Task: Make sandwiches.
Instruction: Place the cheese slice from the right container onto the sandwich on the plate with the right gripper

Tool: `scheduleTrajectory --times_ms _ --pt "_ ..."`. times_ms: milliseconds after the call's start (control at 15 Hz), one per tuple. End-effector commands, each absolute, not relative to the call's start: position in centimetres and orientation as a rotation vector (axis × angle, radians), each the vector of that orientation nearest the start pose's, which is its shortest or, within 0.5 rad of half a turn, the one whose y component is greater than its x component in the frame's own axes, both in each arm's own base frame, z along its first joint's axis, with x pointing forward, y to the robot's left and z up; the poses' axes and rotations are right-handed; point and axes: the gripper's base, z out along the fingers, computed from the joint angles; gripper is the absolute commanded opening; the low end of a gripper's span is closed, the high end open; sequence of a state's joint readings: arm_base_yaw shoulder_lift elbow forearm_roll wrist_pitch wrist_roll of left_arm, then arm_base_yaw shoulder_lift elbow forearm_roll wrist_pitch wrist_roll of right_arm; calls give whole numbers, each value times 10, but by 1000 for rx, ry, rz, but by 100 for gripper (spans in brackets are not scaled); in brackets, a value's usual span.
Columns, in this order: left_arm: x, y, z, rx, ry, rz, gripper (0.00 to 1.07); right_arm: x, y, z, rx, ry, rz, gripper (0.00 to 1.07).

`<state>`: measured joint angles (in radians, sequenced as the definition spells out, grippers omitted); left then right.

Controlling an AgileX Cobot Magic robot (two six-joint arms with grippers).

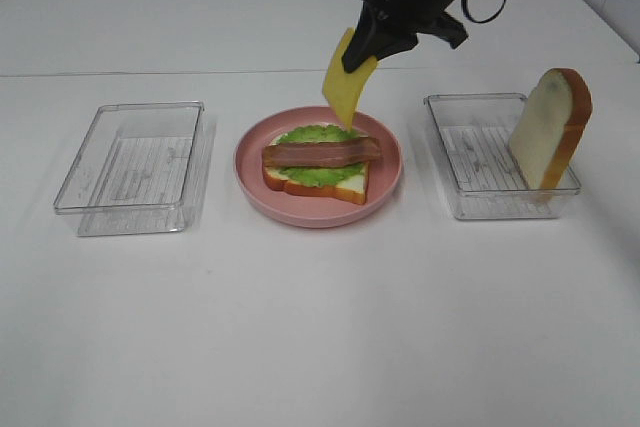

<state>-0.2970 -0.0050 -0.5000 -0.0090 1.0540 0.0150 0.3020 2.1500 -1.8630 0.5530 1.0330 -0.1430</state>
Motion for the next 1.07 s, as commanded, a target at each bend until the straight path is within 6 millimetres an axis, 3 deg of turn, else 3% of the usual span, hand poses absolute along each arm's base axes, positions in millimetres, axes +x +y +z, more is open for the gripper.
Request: scheduleTrajectory --times_ms 67,200,467,733,1067 --pt "-8 1 278 312 1986 -195 85 431 196 231 -354 2739 868 0" --pt "-8 1 278 312 1986 -195 85 426 228 208 -384 2734 1063 0" --pt "-8 1 278 312 1986 -195 85 438 237 178 -228 2700 1186 0" --pt "-8 1 278 312 1986 -195 85 448 227 158 -146 2739 1072 0" --pt "-8 1 278 312 1986 -195 85 454 206 151 -138 2793 879 0"
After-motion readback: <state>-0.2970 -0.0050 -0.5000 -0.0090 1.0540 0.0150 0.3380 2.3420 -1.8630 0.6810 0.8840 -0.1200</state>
